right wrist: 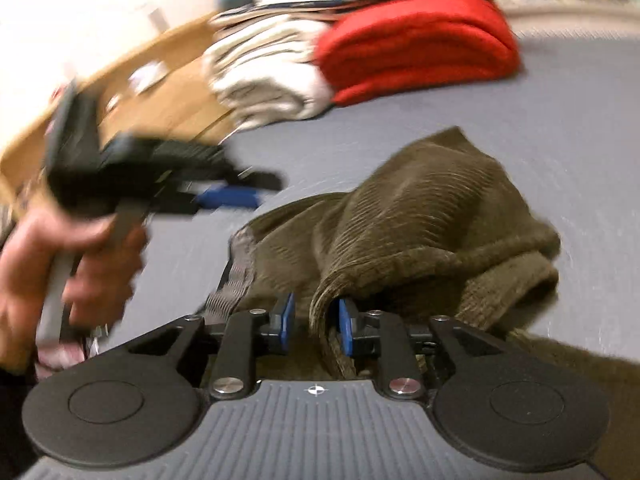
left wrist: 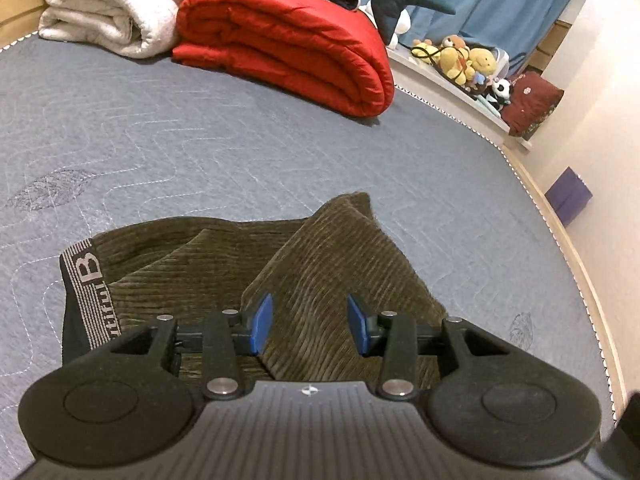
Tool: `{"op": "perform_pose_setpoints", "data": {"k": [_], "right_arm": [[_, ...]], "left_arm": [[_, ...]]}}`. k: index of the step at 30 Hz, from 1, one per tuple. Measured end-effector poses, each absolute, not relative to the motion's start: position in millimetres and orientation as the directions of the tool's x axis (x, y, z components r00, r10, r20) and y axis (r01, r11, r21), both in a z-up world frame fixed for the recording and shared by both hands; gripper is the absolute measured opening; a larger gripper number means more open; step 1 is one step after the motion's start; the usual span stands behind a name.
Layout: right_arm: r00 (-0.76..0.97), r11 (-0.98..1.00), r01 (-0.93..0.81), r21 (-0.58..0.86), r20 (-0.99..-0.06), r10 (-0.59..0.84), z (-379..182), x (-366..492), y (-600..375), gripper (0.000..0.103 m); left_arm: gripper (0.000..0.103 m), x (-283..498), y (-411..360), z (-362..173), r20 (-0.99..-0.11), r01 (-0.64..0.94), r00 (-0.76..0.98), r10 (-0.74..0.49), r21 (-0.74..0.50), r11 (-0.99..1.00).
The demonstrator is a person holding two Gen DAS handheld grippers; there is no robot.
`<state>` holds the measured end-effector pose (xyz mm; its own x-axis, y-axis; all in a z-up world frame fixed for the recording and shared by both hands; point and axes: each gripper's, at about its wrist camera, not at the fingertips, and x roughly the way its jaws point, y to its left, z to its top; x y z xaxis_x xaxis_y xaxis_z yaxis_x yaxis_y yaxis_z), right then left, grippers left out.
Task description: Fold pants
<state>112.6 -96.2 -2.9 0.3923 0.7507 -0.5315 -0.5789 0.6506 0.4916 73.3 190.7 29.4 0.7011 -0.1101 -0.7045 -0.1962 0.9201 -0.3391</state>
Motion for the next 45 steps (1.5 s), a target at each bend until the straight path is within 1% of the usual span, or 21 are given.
{"op": "perform_pose_setpoints", "data": {"k": [1, 3, 6, 11, 16, 20, 23, 24, 25, 26, 27, 29, 32, 35, 37, 38, 40, 41, 43, 44, 45], "right_arm": [[0.386, 0.652, -0.533, 0.539, -0.531, 0.754, -7.5, 121.3, -99.7, 0.033], [0.366, 0.633, -0.442, 0.635, -0.517, 0.774, -17.4, 134.0, -107.3, 0.049], [0.351, 0.57, -0.347, 0.745, -0.46, 0.815, -28.5, 147.3, -117.2, 0.049], [0.414, 0.545, -0.183, 0.818, -0.438, 0.798, -47.2, 177.2, -134.5, 0.051], [0.458, 0.504, -0.068, 0.861, -0.422, 0.782, -62.6, 207.7, -137.6, 0.051], [0.462, 0.496, -0.068, 0.866, -0.413, 0.785, -61.2, 216.7, -128.9, 0.051], [0.46, 0.483, -0.09, 0.871, -0.394, 0.796, -56.3, 223.5, -128.0, 0.051], [0.455, 0.481, -0.104, 0.871, -0.388, 0.802, -53.8, 224.2, -127.6, 0.049], [0.452, 0.479, -0.116, 0.87, -0.383, 0.805, -50.4, 225.9, -124.9, 0.048], [0.449, 0.479, -0.128, 0.869, -0.38, 0.809, -48.5, 225.8, -125.7, 0.04], [0.453, 0.486, -0.143, 0.862, -0.38, 0.807, -45.8, 224.3, -128.3, 0.026], [0.463, 0.498, -0.159, 0.852, -0.381, 0.8, -42.9, 222.7, -132.9, 0.013], [0.488, 0.514, -0.168, 0.841, -0.381, 0.785, -41.6, 221.4, -141.8, 0.01], [0.482, 0.538, -0.143, 0.831, -0.416, 0.771, -47.7, 225.7, -142.8, 0.018], [0.466, 0.523, -0.103, 0.846, -0.423, 0.777, -55.5, 231.4, -140.5, 0.043], [0.455, 0.509, -0.087, 0.857, -0.42, 0.785, -58.8, 233.9, -136.9, 0.06], [0.419, 0.484, -0.075, 0.872, -0.413, 0.809, -65.6, 239.6, -125.0, 0.063], [0.406, 0.48, -0.074, 0.874, -0.413, 0.815, -67.7, 241.5, -119.2, 0.062], [0.405, 0.492, -0.082, 0.867, -0.422, 0.811, -68.1, 245.0, -106.7, 0.05], [0.406, 0.494, -0.091, 0.865, -0.421, 0.811, -66.3, 245.8, -101.2, 0.025], [0.412, 0.497, -0.1, 0.862, -0.418, 0.809, -62.9, 246.3, -95.6, 0.009]], "left_arm": [[0.045, 74.0, 190.9, 29.4, -0.705, -0.191, 0.7, -0.117, -0.343, 0.92], [0.045, 74.1, 189.1, 28.9, -0.705, -0.172, 0.696, -0.138, -0.35, 0.921], [0.045, 72.5, 182.6, 29.8, -0.704, -0.129, 0.686, -0.182, -0.364, 0.922], [0.048, 66.4, 161.1, 23.6, -0.716, -0.032, 0.633, -0.294, -0.404, 0.914], [0.063, 59.1, 114.1, 12.2, -0.731, 0.072, 0.573, -0.37, -0.405, 0.911], [0.065, 57.7, 71.1, -4.6, -0.776, 0.143, 0.537, -0.33, -0.302, 0.943], [0.063, 64.4, 61.4, -22.7, -0.799, 0.103, 0.533, -0.278, -0.265, 0.959], [0.057, 66.5, 62.2, -27.1, -0.8, 0.094, 0.533, -0.277, -0.27, 0.958], [0.04, 69.1, 61.3, -31.2, -0.8, 0.083, 0.536, -0.269, -0.267, 0.96], [0.031, 70.7, 60.1, -33.6, -0.802, 0.074, 0.541, -0.254, -0.255, 0.964], [0.016, 71.6, 59.7, -34.4, -0.803, 0.062, 0.551, -0.226, -0.23, 0.971], [0.013, 71.5, 60.4, -30.0, -0.8, 0.036, 0.577, -0.165, -0.177, 0.984], [0.012, 65.5, 63.0, -18.2, -0.78, 0.012, 0.614, -0.124, -0.147, 0.989], [0.012, 58.0, 60.9, -4.9, -0.753, 0.048, 0.646, -0.124, -0.122, 0.991], [0.012, 50.5, 57.7, 1.5, -0.742, 0.089, 0.658, -0.129, -0.094, 0.992], [0.012, 47.5, 57.6, 5.0, -0.739, 0.112, 0.659, -0.137, -0.084, 0.99], [0.012, 39.7, 55.4, 8.2, -0.738, 0.165, 0.657, -0.152, -0.056, 0.985], [0.012, 37.2, 54.1, 10.3, -0.74, 0.184, 0.655, -0.152, -0.039, 0.982], [0.012, 33.0, 54.8, 12.4, -0.745, 0.214, 0.653, -0.138, 0.006, 0.977], [0.012, 31.1, 56.5, 14.6, -0.74, 0.22, 0.662, -0.118, 0.041, 0.975], [0.012, 30.2, 58.8, 18.9, -0.732, 0.218, 0.674, -0.101, 0.066, 0.974]]}}
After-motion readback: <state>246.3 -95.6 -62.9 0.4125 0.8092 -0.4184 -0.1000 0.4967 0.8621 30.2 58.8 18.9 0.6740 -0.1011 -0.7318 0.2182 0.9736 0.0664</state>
